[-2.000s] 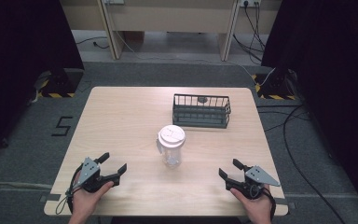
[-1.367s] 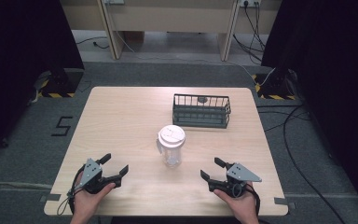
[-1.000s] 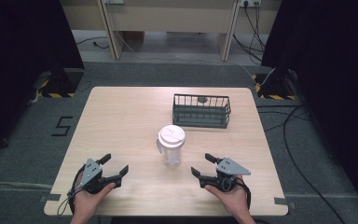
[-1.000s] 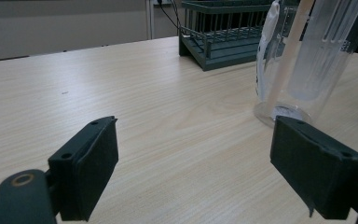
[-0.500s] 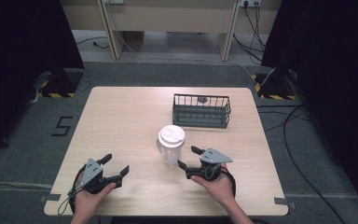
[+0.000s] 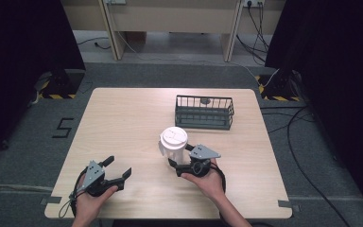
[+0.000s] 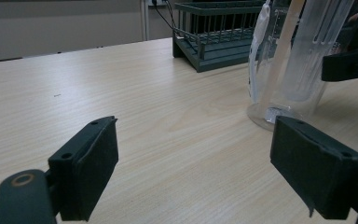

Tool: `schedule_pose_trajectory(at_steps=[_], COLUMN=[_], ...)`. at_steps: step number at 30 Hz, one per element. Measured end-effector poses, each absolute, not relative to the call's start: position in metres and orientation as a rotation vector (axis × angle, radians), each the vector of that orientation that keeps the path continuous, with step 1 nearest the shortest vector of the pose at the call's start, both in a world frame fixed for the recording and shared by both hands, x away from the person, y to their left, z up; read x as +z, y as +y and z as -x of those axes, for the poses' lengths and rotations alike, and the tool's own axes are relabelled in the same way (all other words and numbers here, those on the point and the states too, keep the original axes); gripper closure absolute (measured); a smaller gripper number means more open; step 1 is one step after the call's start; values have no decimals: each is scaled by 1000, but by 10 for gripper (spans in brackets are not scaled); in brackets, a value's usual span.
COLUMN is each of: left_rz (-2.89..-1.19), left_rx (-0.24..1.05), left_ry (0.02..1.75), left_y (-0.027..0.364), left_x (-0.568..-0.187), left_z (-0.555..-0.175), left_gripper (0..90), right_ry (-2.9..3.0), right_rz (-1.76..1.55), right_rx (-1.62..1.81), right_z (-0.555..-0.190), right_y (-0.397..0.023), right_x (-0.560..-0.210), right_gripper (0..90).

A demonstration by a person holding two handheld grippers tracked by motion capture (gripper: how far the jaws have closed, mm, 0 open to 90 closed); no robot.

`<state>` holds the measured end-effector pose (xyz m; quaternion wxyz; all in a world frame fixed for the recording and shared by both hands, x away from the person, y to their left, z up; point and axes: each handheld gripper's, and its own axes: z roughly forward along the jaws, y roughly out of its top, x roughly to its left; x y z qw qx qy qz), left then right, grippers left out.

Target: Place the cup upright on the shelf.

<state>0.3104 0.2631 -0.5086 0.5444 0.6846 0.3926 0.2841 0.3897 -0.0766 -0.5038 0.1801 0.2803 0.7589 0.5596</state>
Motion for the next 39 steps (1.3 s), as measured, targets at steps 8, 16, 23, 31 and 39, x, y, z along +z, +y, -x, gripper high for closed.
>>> schedule_pose_trajectory(at_steps=[8, 16, 23, 31, 39], left_rz=[-1627, -1631, -1633, -1631, -1631], left_rx=[671, 670, 670, 670, 669], left_ry=[927, 923, 924, 925, 928], left_y=[262, 262, 262, 262, 262], left_x=[-509, -509, -509, -509, -509], left_z=[-310, -310, -310, -310, -311], left_gripper=[145, 145, 145, 145, 146], right_ry=[2130, 2117, 2089, 2048, 1992], right_rz=[-782, -744, -742, -755, -807], right_rx=[1589, 1592, 1613, 1624, 1625], right_z=[-397, -397, -396, -402, -413], right_y=[-65, -64, -68, -78, -96], right_x=[-504, -505, -495, -478, -461], right_gripper=[152, 177, 179, 180, 180])
